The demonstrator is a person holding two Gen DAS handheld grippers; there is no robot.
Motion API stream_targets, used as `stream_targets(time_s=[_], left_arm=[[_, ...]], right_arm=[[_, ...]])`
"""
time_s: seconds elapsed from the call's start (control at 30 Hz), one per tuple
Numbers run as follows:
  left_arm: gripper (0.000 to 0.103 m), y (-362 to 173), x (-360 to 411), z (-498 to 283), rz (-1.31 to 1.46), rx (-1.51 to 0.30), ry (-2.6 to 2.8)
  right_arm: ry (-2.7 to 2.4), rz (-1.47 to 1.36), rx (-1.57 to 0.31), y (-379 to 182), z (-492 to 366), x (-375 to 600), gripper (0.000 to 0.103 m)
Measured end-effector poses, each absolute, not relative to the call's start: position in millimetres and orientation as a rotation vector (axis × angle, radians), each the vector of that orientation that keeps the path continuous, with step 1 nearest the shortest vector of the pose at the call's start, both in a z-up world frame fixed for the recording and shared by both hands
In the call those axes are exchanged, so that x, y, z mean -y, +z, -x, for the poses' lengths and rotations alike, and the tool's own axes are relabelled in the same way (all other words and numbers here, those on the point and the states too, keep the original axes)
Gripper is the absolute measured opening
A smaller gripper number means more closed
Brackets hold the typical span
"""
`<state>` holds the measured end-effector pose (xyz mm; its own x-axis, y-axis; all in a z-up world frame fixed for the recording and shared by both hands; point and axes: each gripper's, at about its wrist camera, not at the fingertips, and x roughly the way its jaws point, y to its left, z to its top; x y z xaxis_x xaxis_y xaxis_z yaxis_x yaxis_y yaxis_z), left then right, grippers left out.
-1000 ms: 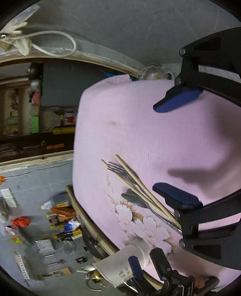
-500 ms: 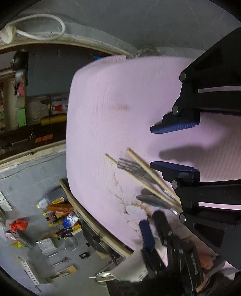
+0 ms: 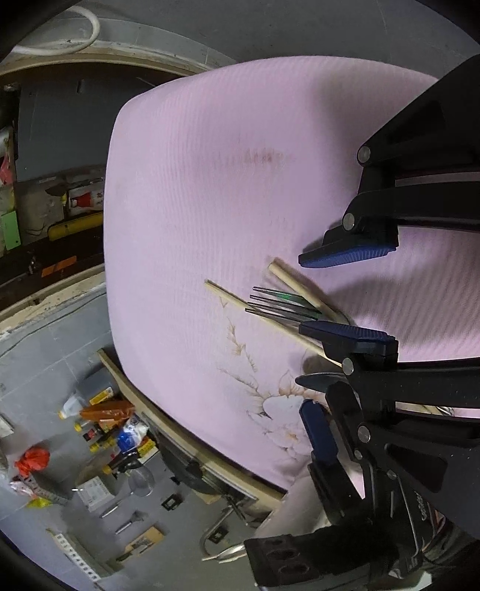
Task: Organize utensils
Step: 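Move both open tools back down to the remaining spoon, fork and chopsticks, then grasp the silver spoon with the left tool while the right tool grasps a wooden chopstick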
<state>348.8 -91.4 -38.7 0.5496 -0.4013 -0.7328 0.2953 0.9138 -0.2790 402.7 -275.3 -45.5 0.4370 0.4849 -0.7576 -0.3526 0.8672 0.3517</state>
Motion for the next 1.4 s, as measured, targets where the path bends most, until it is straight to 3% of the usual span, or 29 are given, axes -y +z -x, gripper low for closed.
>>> stream_targets(time_s=[0.07,0.27,0.73,0.83,0.87,0.9,1.1,1.4], left_arm=[[0.039,-39,92,-352,0.128,-0.901,-0.418],[0.039,-40,97,-357,0.137,-0.904,-0.432],[0.038,-41,102,-364,0.145,-0.913,-0.479],[0.022,-42,101,-363,0.148,-0.915,-0.465],[0.011,-43,101,-363,0.155,-0.924,-0.472],[0.009,-44,101,-362,0.153,-0.928,-0.47],[0.002,-39,102,-349,0.137,-0.906,-0.468],[0.0,-30,98,-317,0.133,-0.883,-0.454]], right_arm=[[0.522,-0.125,-0.994,-45,-401,272,0.015],[0.538,-0.103,-0.984,-43,-395,273,0.008],[0.523,0.006,-0.953,-44,-365,286,0.007],[0.519,-0.004,-0.942,-46,-364,286,0.007],[0.518,-0.007,-0.939,-46,-364,287,0.007],[0.517,-0.011,-0.935,-46,-363,287,0.007],[0.504,-0.01,-0.928,-46,-356,287,0.007],[0.516,-0.012,-0.925,-43,-330,285,0.007]])
